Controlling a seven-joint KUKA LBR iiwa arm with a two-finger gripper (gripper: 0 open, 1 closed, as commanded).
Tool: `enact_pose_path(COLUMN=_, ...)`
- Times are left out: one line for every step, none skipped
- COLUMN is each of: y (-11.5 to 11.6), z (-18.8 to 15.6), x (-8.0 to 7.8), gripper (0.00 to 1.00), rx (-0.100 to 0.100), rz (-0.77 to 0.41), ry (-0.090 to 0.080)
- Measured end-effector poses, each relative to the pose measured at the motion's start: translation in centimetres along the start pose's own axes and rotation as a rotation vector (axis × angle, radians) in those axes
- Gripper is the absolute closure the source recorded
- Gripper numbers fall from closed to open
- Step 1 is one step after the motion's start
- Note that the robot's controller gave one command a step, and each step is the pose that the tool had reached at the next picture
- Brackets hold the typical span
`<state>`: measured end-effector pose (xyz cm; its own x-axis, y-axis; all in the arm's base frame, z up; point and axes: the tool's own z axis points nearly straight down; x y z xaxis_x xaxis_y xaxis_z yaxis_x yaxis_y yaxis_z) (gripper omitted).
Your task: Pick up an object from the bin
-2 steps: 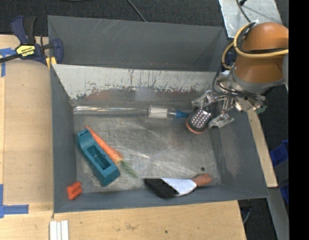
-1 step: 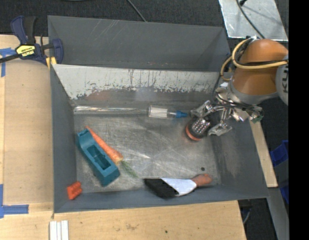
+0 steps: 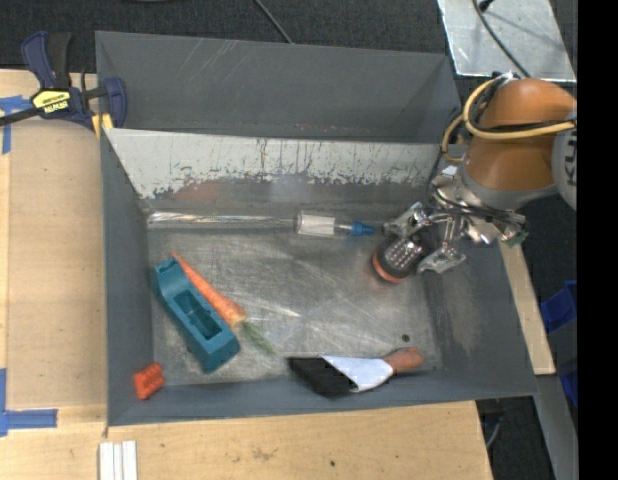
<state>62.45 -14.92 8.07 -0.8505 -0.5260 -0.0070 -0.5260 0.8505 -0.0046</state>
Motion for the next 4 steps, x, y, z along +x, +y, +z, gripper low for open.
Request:
enact_pose_path(y=1.3, z=-6.2, x=-0.5, gripper=1.0, rx=-0.007, rz=0.004, ry=0.008)
enact_pose_path(y=1.9, z=-11.7, x=-0.9, gripper=1.0, rx=-0.003, rz=-0.023, ry=0.005)
enact_pose_path(y=3.2, z=-7.2, x=-1.5, gripper=1.0, rx=0.003, rz=-0.211, ry=-0.001)
enact_pose_path(y=4.0, z=-9.4, x=-1.1, gripper=1.0, rx=-0.015, rz=-0.276, ry=0.011)
